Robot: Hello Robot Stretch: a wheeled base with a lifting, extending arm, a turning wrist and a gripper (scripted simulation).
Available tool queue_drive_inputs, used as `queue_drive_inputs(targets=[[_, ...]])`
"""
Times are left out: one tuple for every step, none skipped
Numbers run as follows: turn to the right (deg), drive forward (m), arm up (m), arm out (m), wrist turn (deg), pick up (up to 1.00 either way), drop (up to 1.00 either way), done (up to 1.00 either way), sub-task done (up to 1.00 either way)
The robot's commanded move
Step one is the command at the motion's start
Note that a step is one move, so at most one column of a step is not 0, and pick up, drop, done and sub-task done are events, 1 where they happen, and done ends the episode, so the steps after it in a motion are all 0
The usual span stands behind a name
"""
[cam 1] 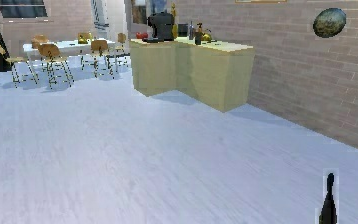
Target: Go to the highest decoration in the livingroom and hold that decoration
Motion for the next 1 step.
queue_drive_inputs(targets=[[0.0,0.00,0.00,0.00,0.0,0.00,0.00,1.00,0.00]])
